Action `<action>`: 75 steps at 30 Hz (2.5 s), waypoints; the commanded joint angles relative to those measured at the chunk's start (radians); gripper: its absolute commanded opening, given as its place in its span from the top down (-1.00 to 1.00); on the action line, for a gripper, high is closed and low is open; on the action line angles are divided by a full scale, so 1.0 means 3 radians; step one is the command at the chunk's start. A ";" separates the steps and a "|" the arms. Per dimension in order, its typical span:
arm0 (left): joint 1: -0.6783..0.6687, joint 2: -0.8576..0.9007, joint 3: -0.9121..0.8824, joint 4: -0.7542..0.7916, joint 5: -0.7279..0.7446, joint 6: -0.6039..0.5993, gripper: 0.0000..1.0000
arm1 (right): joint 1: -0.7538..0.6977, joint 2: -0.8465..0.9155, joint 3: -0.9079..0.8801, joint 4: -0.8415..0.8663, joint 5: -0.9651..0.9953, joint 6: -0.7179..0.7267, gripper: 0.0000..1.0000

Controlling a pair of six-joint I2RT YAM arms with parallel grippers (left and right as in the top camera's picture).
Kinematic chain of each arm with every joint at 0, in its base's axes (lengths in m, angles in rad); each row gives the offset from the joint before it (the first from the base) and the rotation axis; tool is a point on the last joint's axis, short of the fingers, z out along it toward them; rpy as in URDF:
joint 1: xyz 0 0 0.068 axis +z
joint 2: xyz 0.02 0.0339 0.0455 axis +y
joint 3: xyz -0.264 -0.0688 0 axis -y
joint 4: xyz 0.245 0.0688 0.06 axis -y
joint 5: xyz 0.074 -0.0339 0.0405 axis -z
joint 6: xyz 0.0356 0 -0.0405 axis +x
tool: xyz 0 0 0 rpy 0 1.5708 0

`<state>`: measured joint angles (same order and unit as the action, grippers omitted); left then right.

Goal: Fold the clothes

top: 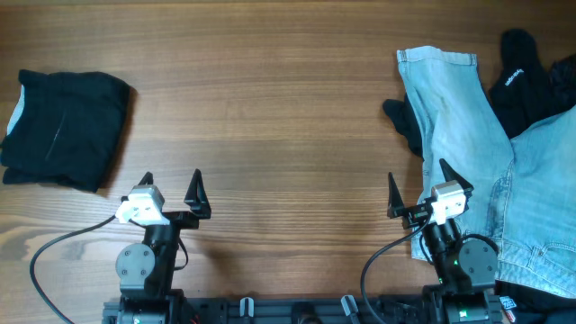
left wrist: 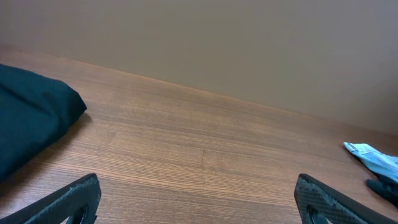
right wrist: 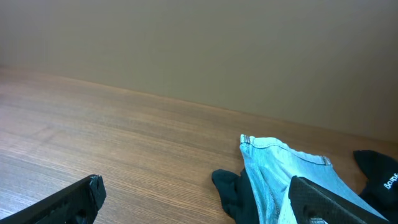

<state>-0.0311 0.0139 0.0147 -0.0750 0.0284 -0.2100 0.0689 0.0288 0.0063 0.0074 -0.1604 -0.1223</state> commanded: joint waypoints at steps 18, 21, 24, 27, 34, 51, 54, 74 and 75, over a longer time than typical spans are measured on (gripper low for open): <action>-0.0014 -0.0027 -0.0031 0.0003 0.0015 0.0067 -1.00 | 0.0017 0.0024 0.0000 0.0018 -0.0060 -0.0024 -0.99; -0.0014 -0.0027 -0.0031 0.0014 0.0032 0.0062 -1.00 | 0.0017 0.0023 0.0000 0.0015 -0.0069 -0.0019 -0.99; -0.0014 -0.0024 -0.0031 0.0014 0.0095 -0.0045 -1.00 | 0.0017 0.0029 0.0000 0.0047 -0.0029 0.0384 -0.99; -0.0014 -0.0024 0.0013 0.0027 0.0093 -0.0125 -1.00 | 0.0017 0.0037 0.0060 -0.0042 -0.0080 0.0792 -0.99; -0.0014 0.0584 0.0665 0.0013 0.0090 -0.0122 -1.00 | 0.0017 0.0786 0.1017 -0.0589 0.0266 0.0755 -0.99; -0.0014 0.3620 0.2744 -0.1301 0.0116 -0.0123 -1.00 | -0.0135 0.4348 0.3164 -0.2509 0.1544 0.0964 -0.73; -0.0014 0.3620 0.2744 -0.1302 0.0116 -0.0123 -1.00 | -0.0135 0.4964 0.3164 -0.2495 0.1563 0.1052 -0.47; -0.0014 0.3620 0.2744 -0.1298 0.0116 -0.0123 -1.00 | 0.0552 0.5137 0.4815 -0.2482 -0.1002 0.0954 0.91; -0.0015 0.3620 0.2744 -0.1297 0.0116 -0.0123 -1.00 | 0.0696 0.5206 0.4815 -0.2380 -0.1017 0.0955 0.91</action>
<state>-0.0311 1.0962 0.8204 -0.4667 0.0513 -0.2451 0.1867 1.5501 1.4422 -0.7624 -0.3359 0.1669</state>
